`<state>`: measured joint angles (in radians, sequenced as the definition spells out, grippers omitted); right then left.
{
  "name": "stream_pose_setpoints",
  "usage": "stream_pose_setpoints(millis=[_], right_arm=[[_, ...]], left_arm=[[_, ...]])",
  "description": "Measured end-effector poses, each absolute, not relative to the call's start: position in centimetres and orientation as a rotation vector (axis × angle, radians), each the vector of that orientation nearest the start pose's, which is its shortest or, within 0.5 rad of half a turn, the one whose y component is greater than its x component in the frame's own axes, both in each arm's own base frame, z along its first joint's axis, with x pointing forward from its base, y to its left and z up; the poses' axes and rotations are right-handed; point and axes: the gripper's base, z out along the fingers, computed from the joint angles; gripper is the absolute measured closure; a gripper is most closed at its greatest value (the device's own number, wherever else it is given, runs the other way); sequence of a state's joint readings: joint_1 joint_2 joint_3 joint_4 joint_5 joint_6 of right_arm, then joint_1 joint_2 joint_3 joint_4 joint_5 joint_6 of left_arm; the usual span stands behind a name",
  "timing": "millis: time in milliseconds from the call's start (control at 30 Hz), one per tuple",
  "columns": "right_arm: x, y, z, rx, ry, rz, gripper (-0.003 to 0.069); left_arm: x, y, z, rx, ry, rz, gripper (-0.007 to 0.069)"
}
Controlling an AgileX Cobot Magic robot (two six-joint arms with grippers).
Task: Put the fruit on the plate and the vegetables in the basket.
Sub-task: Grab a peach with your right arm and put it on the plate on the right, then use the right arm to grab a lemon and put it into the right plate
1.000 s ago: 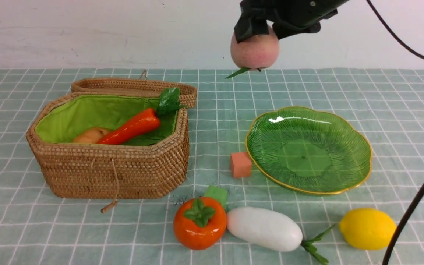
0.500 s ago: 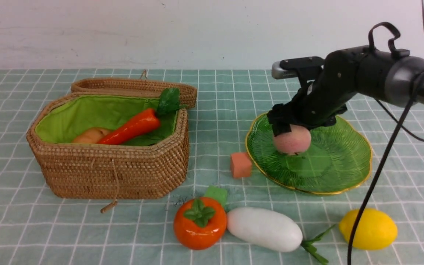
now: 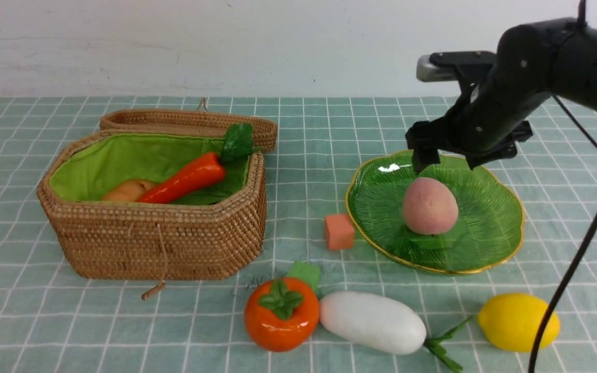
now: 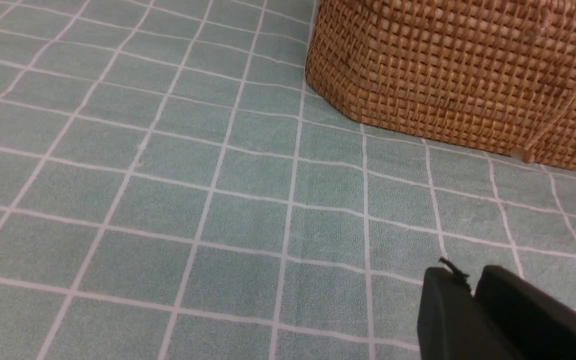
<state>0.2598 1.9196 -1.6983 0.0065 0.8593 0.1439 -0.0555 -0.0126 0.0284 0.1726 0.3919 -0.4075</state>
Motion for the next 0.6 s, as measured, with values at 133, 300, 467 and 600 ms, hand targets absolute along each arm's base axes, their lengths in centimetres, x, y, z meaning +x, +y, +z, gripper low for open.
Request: stream_pose_setpoints(millis=[133, 300, 467, 600], right_arm=[[38.2, 10.2, 33.1, -0.016, 2.536, 0.203, 0.0001], [32.3, 8.5, 35.6, 0.069, 2.517, 0.228, 0.0011], [26.8, 7.0, 33.3, 0.269, 2.618, 0.239, 0.0014], [24.6, 6.5, 30.3, 0.724, 2.668, 0.286, 0.0018]], left_arm=[[5.2, 0.3, 17.0, -0.226, 1.874, -0.146, 0.0535], [5.2, 0.3, 17.0, -0.226, 1.874, -0.146, 0.0532], [5.2, 0.3, 17.0, -0.226, 1.874, -0.146, 0.0529], [5.2, 0.3, 17.0, -0.226, 1.874, -0.146, 0.0522]])
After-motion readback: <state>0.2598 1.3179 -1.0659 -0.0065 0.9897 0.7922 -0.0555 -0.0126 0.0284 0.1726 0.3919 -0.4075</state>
